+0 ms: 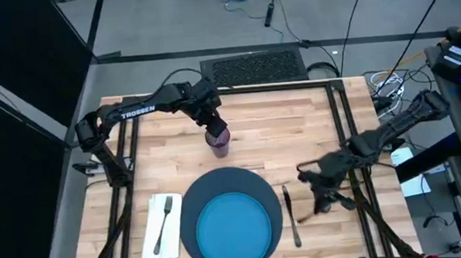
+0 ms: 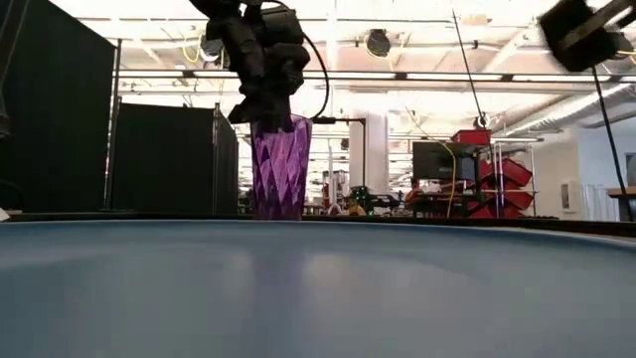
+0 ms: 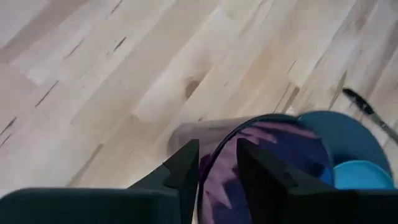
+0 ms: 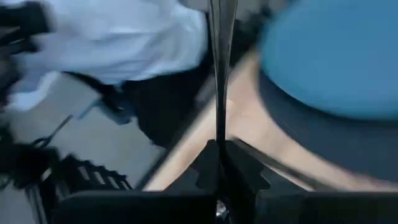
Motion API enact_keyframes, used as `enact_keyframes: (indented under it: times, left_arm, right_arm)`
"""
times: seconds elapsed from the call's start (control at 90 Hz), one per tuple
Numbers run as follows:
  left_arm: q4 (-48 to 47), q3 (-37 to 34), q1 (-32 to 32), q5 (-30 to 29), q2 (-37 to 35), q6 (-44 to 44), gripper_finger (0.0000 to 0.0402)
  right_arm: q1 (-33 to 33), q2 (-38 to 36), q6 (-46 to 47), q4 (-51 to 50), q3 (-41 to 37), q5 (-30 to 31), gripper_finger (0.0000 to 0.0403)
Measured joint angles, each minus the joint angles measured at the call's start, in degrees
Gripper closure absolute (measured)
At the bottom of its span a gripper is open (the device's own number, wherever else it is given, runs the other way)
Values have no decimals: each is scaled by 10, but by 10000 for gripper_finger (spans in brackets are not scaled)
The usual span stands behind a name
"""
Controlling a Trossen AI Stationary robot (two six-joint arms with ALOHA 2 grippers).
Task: Set table place
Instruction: Put the spoon beside the knife
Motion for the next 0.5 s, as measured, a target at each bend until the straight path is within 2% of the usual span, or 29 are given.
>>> enact_keyframes:
  times: [0.111,0.233,0.5]
  left_arm:
    - [2,9,0,0,0,-1,309]
    - [5,16,0,4,0,-2,309]
    - [5,18,0,11,0,-3,309]
  right_arm:
    - [26,0,-17,56,-26,7,403]
    - [30,9,-36,37,-34,56,403]
    - [14,38,-175,0,-34,41,403]
